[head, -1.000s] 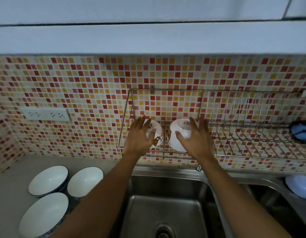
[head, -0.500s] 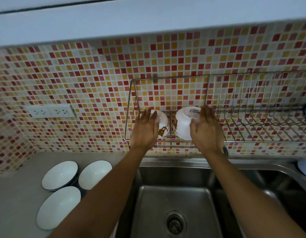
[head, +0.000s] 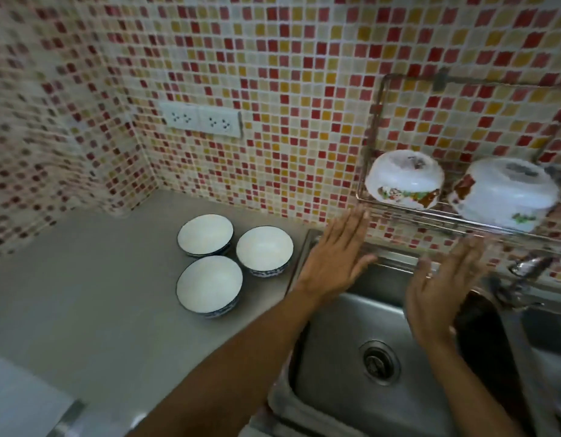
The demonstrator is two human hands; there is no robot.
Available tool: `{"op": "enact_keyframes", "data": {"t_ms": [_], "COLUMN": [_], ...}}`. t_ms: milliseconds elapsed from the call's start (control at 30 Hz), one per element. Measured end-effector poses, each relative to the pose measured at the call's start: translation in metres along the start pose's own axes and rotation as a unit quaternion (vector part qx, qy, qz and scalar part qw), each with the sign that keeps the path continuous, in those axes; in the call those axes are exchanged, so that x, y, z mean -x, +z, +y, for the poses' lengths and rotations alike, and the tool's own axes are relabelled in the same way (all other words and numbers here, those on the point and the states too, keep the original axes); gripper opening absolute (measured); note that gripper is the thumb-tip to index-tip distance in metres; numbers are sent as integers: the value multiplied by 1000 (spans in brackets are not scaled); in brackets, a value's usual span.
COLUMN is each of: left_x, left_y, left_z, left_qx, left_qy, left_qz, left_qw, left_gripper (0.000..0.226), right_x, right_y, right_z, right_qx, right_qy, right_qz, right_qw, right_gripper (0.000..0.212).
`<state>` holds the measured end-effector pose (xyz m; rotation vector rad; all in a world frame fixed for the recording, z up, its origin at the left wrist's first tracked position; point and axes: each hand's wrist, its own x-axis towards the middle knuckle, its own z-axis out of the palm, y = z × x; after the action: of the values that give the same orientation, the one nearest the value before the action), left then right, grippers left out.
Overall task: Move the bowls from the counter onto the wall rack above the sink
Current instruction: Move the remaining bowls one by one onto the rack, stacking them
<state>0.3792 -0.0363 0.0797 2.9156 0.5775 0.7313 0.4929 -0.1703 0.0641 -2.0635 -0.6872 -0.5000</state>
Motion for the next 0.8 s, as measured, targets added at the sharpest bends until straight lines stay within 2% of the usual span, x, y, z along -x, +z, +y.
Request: {"op": "enact_keyframes", "data": {"t_ms": [100, 200, 300, 400, 467, 567, 700, 800], "left_x": [54, 101, 143, 170, 181, 191, 196, 198], "left_y": [-2, -10, -14, -12, -10, -4, 1, 0], "left_z": [-72, -142, -196, -223, -232, -239, -248, -253], "left_qx": [38, 18, 2, 23, 56, 139, 248, 290], "left_qy": [-134, -251, -344, -416, -474, -542, -622, -617], "left_qz": [-18, -2, 22, 51, 72, 85, 4, -49], "left_qw": [990, 968, 939, 908, 876, 824, 743, 730], "left_gripper": [72, 71, 64, 49, 43, 40, 33, 35], "right_x": [76, 130, 152, 157, 160, 165, 171, 173], "right_y": [51, 95, 134, 159, 173, 189, 199, 197], "right_z": [-37, -75, -114, -145, -159, -171, -175, -177], "right_qx": [-60, -72, -38, -10, 4, -11, -32, -51], "right_qy": [-16, -11, 47, 83, 109, 156, 227, 250], "right_qz": [-147, -320, -439, -488, -518, -547, -533, -521], "right_qw": [987, 945, 896, 869, 848, 822, 815, 815], "right_gripper": [62, 51, 44, 61, 70, 65, 44, 44]}}
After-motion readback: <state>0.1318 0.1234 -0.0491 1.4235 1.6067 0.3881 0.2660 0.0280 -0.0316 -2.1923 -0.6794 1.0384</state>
